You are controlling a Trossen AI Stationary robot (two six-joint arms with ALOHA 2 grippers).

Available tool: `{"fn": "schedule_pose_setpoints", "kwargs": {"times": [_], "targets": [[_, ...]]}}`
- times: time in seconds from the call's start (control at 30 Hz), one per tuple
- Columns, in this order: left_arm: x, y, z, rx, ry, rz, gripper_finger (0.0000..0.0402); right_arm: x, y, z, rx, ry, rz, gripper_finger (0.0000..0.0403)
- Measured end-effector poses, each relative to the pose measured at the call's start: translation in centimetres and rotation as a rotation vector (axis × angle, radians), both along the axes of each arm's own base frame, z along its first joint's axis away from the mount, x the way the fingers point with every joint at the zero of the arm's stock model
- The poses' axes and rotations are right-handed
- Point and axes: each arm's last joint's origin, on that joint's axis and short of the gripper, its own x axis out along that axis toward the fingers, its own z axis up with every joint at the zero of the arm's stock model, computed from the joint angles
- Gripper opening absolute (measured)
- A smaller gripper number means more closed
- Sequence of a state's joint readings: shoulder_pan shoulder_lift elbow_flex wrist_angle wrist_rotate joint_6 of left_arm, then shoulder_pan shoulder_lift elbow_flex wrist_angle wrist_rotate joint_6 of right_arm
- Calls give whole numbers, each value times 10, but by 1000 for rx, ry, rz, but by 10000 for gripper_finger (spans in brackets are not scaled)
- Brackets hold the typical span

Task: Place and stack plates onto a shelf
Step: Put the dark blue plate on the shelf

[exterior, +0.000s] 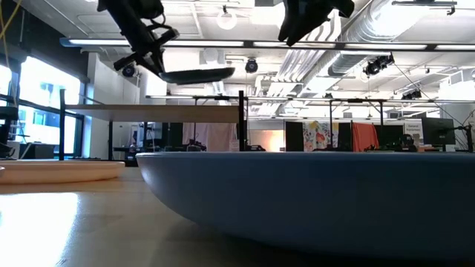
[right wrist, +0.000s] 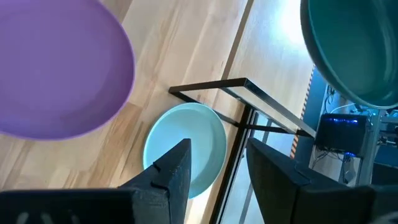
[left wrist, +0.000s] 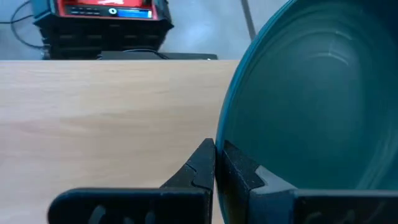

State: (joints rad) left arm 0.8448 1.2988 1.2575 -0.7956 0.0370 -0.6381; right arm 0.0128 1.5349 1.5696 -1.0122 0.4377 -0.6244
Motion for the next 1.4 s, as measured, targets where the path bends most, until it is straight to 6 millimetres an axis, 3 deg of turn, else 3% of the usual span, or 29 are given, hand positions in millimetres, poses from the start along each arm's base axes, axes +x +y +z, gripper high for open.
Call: {"fn": "schedule_pose_setpoints", "kwargs": {"times": [0.5,1.4], "targets": [[12,26,-33,-103,71,-7,5,0,0,0,0,0,0,142],[16,33,-45,-154,88,-14,8,0,0,0,0,-1,-1,142]]}}
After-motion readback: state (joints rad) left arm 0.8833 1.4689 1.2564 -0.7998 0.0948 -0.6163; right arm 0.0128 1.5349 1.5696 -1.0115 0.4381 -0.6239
